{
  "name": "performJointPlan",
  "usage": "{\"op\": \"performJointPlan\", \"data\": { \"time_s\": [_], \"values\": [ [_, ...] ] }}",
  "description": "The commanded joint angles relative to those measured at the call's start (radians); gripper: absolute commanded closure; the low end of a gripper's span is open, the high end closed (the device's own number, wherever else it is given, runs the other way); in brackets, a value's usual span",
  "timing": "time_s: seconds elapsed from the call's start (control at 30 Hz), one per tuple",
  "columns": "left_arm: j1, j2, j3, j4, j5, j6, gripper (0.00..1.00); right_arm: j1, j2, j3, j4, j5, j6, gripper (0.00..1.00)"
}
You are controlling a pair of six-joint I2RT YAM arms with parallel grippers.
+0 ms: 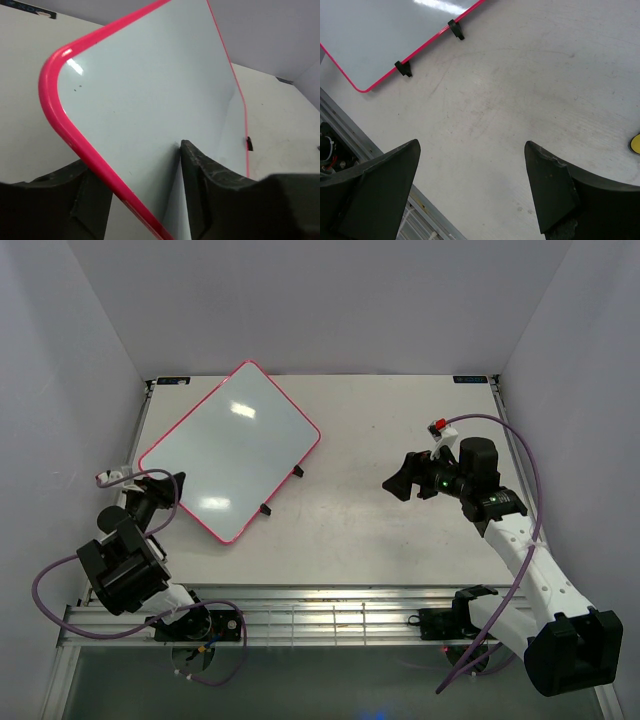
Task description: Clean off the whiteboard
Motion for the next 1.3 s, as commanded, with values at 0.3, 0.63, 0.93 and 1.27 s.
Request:
{"op": "performJointPlan", "data": {
  "time_s": [0.3, 0.63, 0.93, 1.27],
  "values": [
    [-0.007, -0.057, 0.008, 0.294, -0.116, 0.079, 0.02, 0.006, -0.016, -0.007, 0.040, -0.023, 0.005, 0.10],
    [-0.008, -0.245, -0.062, 0.024, -0.416, 0.107, 0.02, 0.008, -0.011, -0.001, 0.026, 0.005, -0.001, 0.10],
    [-0.030, -0.468, -0.121, 0.061, -0.503, 0.023, 0.02, 0.008, -0.005, -0.003, 0.018, 0.036, -0.010, 0.10],
    [-0.385, -0.635, 0.367, -1.036, -1.114, 0.272, 0.02, 0.009, -0.011, -0.001, 0.012, 0.134, -0.019, 0.10]
  ]
}}
